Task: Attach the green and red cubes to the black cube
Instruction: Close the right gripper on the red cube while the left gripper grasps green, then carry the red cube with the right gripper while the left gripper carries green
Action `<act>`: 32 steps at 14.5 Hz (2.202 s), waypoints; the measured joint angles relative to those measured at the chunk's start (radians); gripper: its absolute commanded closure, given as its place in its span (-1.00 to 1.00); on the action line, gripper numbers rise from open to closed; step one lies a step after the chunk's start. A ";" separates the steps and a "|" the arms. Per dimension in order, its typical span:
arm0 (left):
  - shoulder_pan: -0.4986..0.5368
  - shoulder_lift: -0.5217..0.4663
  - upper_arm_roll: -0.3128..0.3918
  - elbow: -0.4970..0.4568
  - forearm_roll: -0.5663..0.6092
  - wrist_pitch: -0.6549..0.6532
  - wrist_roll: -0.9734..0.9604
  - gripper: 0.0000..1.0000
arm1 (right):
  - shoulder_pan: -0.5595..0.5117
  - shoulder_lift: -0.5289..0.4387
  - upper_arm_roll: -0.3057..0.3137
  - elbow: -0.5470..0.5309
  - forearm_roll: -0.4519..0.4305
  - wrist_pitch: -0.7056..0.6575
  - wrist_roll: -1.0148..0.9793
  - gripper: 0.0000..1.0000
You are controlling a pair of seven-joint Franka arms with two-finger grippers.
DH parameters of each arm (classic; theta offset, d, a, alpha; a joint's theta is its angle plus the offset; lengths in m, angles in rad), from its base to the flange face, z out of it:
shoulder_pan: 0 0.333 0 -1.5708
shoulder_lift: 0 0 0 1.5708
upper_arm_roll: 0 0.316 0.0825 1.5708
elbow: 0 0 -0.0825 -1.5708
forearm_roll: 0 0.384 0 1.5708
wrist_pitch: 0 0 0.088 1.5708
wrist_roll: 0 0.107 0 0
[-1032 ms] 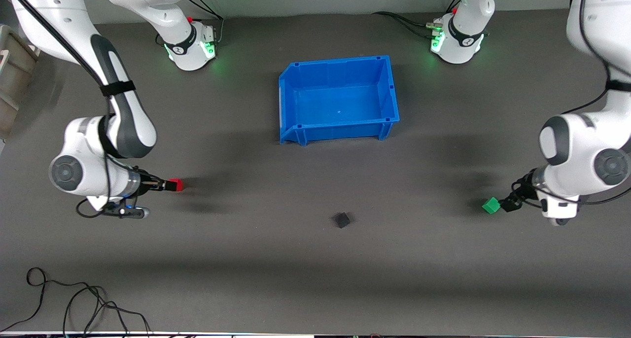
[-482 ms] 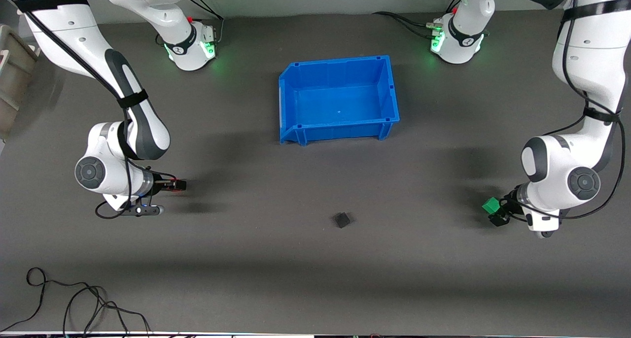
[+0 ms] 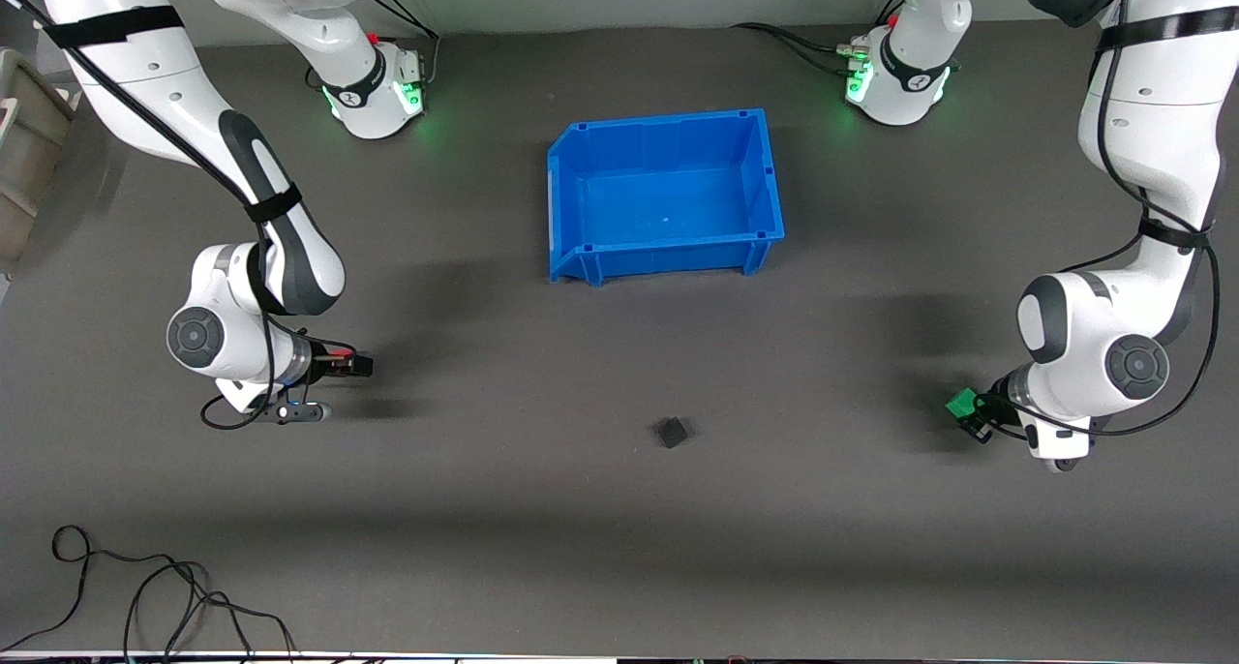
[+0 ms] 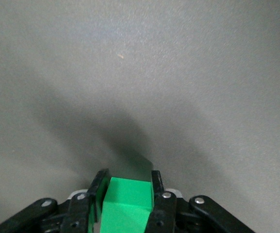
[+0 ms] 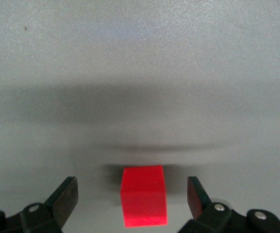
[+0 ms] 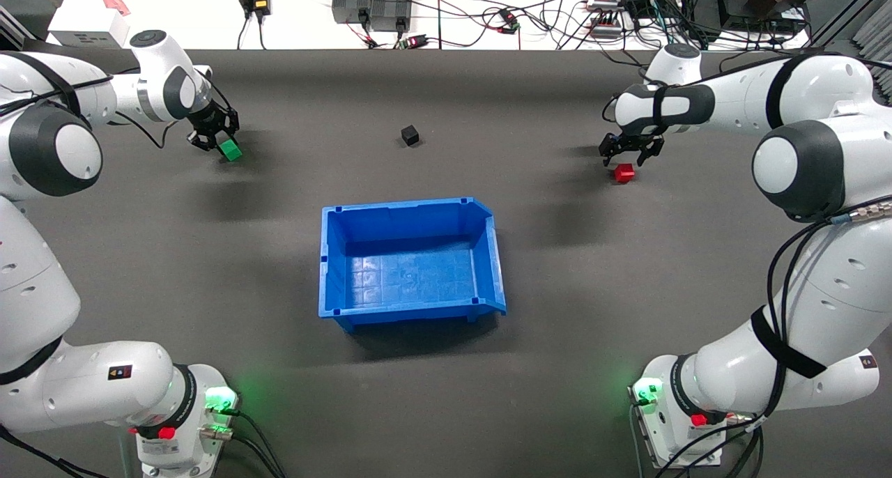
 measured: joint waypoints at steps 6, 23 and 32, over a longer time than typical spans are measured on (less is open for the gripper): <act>-0.030 -0.008 -0.002 0.095 0.024 -0.142 -0.016 1.00 | -0.014 0.015 -0.002 -0.031 0.000 0.057 -0.010 -0.91; -0.151 0.006 -0.028 0.260 -0.065 -0.248 -0.569 1.00 | -0.013 0.014 -0.001 -0.051 0.000 0.094 -0.014 0.03; -0.152 0.011 -0.029 0.290 -0.095 -0.244 -0.630 1.00 | -0.018 0.010 -0.001 -0.050 0.012 0.094 0.003 1.00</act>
